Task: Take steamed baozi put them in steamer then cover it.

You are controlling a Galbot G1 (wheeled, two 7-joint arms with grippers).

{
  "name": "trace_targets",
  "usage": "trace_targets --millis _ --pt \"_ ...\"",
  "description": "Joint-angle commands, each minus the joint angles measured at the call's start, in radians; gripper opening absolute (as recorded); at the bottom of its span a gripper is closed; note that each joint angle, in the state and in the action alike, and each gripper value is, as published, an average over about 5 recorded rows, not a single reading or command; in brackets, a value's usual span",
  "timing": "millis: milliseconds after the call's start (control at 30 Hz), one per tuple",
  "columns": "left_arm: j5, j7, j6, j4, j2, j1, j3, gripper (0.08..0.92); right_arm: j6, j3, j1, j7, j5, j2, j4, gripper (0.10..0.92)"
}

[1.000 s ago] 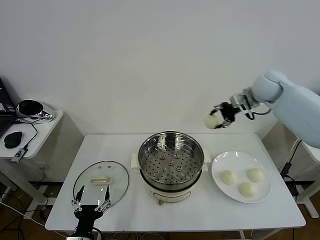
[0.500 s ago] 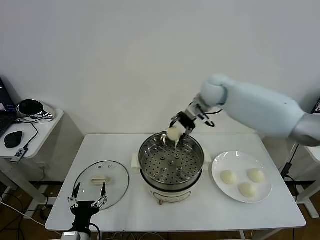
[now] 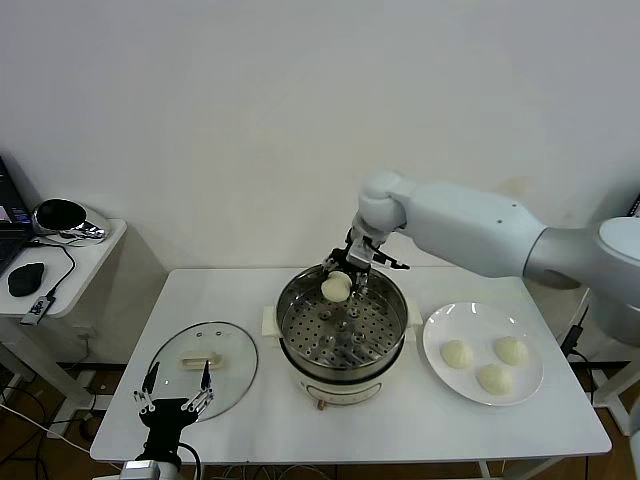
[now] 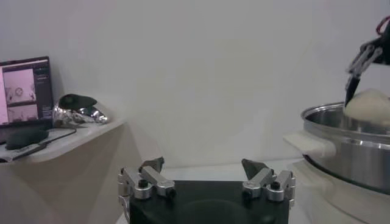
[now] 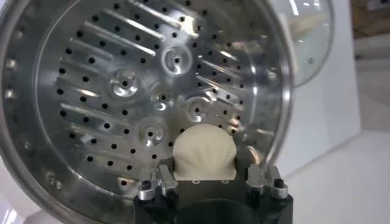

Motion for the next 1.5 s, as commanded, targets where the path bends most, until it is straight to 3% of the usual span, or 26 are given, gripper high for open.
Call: trace_targets --millis 33,167,300,500,700,867,1000,1167,1333,1500 --pt "0.0 0.001 0.0 -0.002 0.0 -0.001 -0.002 0.823 0.091 -0.011 -0.039 0.027 -0.141 0.041 -0.057 0.611" --pt "0.0 0.0 0.0 -0.002 -0.004 -0.004 -0.002 0.823 0.112 -0.004 -0.047 0.041 -0.185 0.051 -0.081 0.62" --pt "0.0 -0.002 0.0 -0.006 -0.009 -0.005 -0.001 0.823 0.128 0.0 -0.052 0.058 -0.197 0.056 -0.094 0.693" --pt "0.0 -0.005 0.002 -0.017 -0.009 0.001 -0.006 0.823 0.074 -0.006 0.011 0.028 -0.066 0.02 -0.014 0.813" --pt "0.0 -0.006 0.003 -0.038 0.003 0.015 -0.008 0.823 -0.266 -0.063 0.196 -0.104 0.246 -0.168 0.224 0.823" --pt "-0.002 -0.018 0.029 -0.061 0.015 0.021 -0.008 0.823 -0.557 -0.116 0.311 -0.146 0.367 -0.388 0.434 0.823" --pt "-0.029 -0.034 0.097 -0.085 0.031 0.022 -0.007 0.823 -0.748 -0.141 0.337 -0.145 0.36 -0.6 0.56 0.823" --pt "-0.035 -0.047 0.133 -0.089 0.039 0.015 -0.005 0.823 -0.85 -0.133 0.28 -0.126 0.289 -0.806 0.631 0.823" --pt "-0.021 -0.05 0.135 -0.095 0.039 0.021 0.0 0.823 -0.859 -0.081 0.141 -0.116 0.211 -0.906 0.63 0.823" --pt "-0.016 -0.048 0.134 -0.1 0.038 0.025 -0.007 0.823 -0.851 0.138 -0.151 -0.099 0.145 -0.903 0.566 0.823"
